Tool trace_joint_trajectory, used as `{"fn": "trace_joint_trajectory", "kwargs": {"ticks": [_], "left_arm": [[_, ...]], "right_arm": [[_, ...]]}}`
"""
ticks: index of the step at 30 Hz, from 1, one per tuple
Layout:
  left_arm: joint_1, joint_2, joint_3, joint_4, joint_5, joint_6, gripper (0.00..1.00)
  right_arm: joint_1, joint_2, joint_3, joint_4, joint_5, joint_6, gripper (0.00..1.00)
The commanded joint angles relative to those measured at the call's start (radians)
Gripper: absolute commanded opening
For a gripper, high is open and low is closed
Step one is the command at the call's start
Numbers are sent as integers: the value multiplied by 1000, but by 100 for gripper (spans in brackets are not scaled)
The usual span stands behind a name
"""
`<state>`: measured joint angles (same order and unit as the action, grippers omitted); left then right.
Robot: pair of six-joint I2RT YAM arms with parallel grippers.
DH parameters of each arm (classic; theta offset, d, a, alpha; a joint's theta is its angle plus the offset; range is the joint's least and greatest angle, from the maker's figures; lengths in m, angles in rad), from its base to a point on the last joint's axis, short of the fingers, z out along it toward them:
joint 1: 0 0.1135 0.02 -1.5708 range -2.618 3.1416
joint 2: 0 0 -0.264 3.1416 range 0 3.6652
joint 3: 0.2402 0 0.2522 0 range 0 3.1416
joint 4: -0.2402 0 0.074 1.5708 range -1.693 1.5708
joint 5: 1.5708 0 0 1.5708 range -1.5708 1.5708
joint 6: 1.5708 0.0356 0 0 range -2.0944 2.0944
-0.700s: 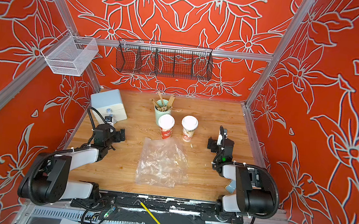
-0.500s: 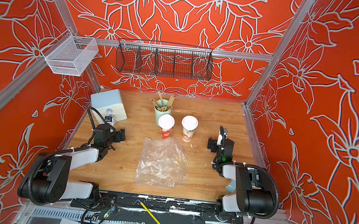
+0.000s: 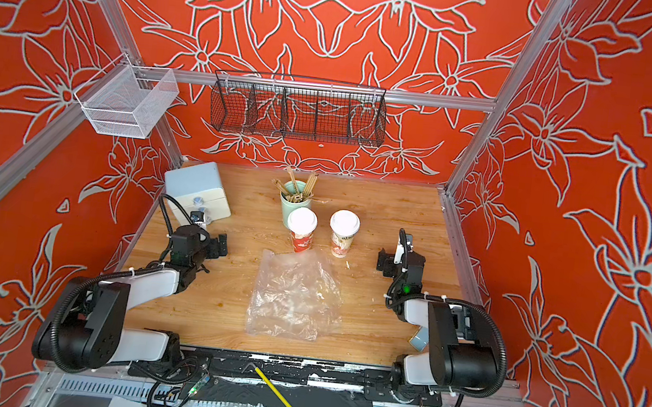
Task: Pack milk tea into plastic carrier bags
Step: Pick up the plastic carrier bag from the center of the board.
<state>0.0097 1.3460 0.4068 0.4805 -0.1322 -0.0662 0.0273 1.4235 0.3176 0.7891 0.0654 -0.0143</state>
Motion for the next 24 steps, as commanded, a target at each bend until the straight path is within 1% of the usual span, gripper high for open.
{"fn": "trace_joint_trajectory", "kwargs": {"ticks": [1,20,21,22,23,24], "left_arm": [[6,-1,-4,19,7,14,97],[6,-5,-8,25,7,14,97],[6,-15,11,-3,-9,6,97],[6,-48,74,-145,-21,1,97],[6,-72,133,-243,-39,-6,98],[7,-94,176,-313,-44,-7,98]], "right_arm": [[-1,-11,14,-11,-5,5,97],[-1,-15,8,-6,-6,5,97],[-1,-17,7,-4,-5,5,97],[-2,-18,9,2,2,10,97],[-1,-32,21,-22,14,15,97],[-1,-71,61,-142,27,18,97]]}}
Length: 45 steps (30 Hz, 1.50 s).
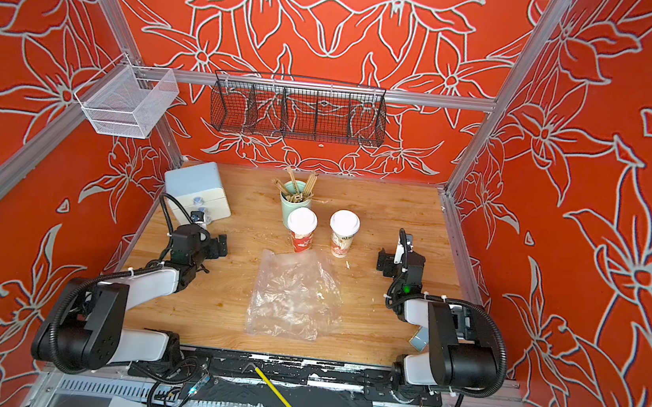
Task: Pack milk tea into plastic carrier bags
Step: Pick up the plastic carrier bag from the center of the board.
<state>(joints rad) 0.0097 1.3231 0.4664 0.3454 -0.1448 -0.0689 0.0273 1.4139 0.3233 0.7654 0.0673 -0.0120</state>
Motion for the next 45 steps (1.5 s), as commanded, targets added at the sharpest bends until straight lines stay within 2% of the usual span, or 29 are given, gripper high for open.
{"fn": "trace_joint_trajectory", "kwargs": {"ticks": [1,3,8,11,14,18,22,27,30,34,37,45], "left_arm": [[6,-99,144,-220,-32,-6,98],[6,-158,175,-284,-18,-26,91],[-37,-292,271,-467,35,-72,89],[-137,-327,365,-584,5,-66,88],[-249,-299,504,-730,34,-86,88],[-412,-196,682,-929,89,-126,87],[-584,-91,803,-1057,137,-188,83],[-778,25,906,-1170,139,-262,76],[-865,91,925,-1185,149,-319,74],[-954,193,944,-1166,167,-397,72],[-1007,310,1020,-1195,155,-427,72],[-1041,627,1291,-1341,146,-472,67]], "right_arm": [[-1,-91,93,-208,40,22,97],[-1,-145,157,-348,46,22,97],[-1,-254,249,-572,58,32,95],[0,-304,330,-756,54,81,91],[9,-332,416,-928,23,145,87],[48,-336,511,-1098,10,205,83],[81,-336,574,-1210,34,270,81],[80,-320,640,-1315,47,330,79],[79,-304,678,-1363,71,349,79],[58,-293,682,-1373,104,361,76],[31,-285,674,-1371,109,373,74],[-48,-303,633,-1334,90,405,71]]}}
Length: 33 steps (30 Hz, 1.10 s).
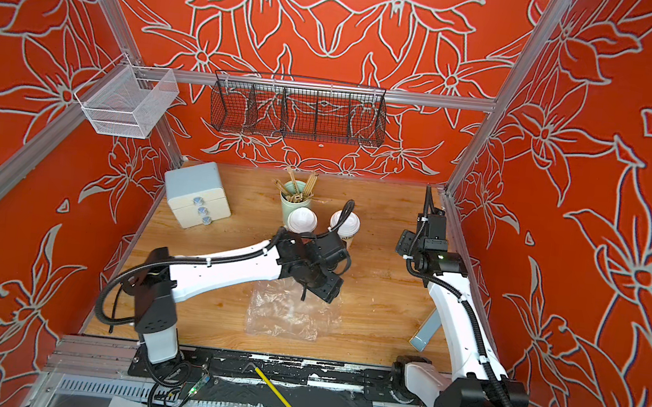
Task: Pack milk tea into plastic carrier bags
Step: Pick up the plastic carrier bag from the center of the board.
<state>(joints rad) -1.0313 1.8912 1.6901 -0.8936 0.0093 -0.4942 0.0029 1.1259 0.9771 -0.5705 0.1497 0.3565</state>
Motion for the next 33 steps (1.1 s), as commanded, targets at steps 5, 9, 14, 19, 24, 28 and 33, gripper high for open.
{"fn": "trace_joint_trajectory", "kwargs": {"ticks": [5,9,14,19,24,28,33], "left_arm": [[-5,168,140,-169,-17,-104,64],[-9,219,149,-146,2,-140,63],[-10,278,185,-159,-20,-151,63],[-10,321,217,-151,-43,-158,62],[-10,345,215,-139,-81,-172,58],[-9,374,234,-151,-78,-172,57],[-3,385,224,-136,-68,-173,56]], "right_arm": [[-75,-34,-39,10,-14,42,69],[-99,-58,-58,23,-33,42,69],[-111,-82,-75,33,-42,42,69],[-118,-96,-87,36,-48,44,69],[-121,-112,-95,42,-51,46,69],[-124,-119,-97,43,-55,46,69],[-124,-128,-106,45,-58,50,69]]}}
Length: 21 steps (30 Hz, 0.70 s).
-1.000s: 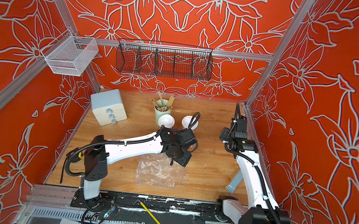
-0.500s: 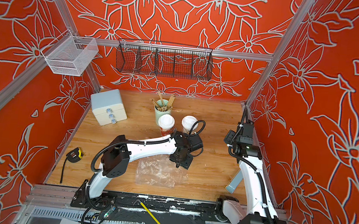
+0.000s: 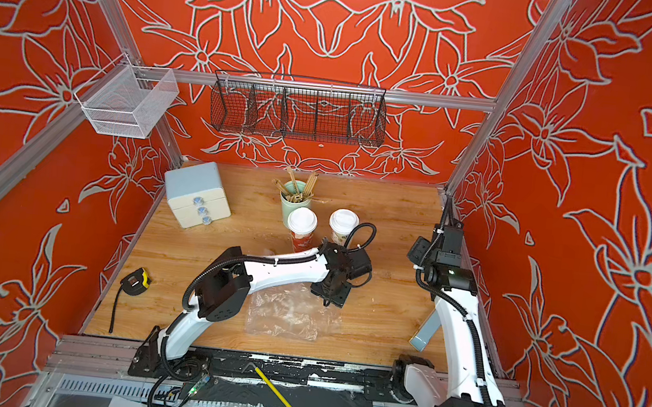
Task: Pack milk tea into plastic carrier bags
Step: Pick up the plastic carrier bag from the center of the board.
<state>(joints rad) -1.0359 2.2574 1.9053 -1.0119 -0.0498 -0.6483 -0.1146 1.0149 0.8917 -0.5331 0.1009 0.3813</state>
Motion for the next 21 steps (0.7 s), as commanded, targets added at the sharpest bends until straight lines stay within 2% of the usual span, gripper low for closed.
{"fn": "trace_joint_trajectory", "kwargs": {"ticks": [1,9,19,21], "left_arm": [[4,24,10,-19,-3,-19,54],[5,11,-4,8,4,-15,35],[7,-34,-52,52,-2,-16,0],[7,-38,-53,52,-4,-16,0]], "right_arm": [[-7,-19,-22,8,-8,27,69],[-7,-34,-26,6,-1,26,69],[-8,-50,-33,1,-1,26,69],[-9,-53,-33,2,0,27,69]]}}
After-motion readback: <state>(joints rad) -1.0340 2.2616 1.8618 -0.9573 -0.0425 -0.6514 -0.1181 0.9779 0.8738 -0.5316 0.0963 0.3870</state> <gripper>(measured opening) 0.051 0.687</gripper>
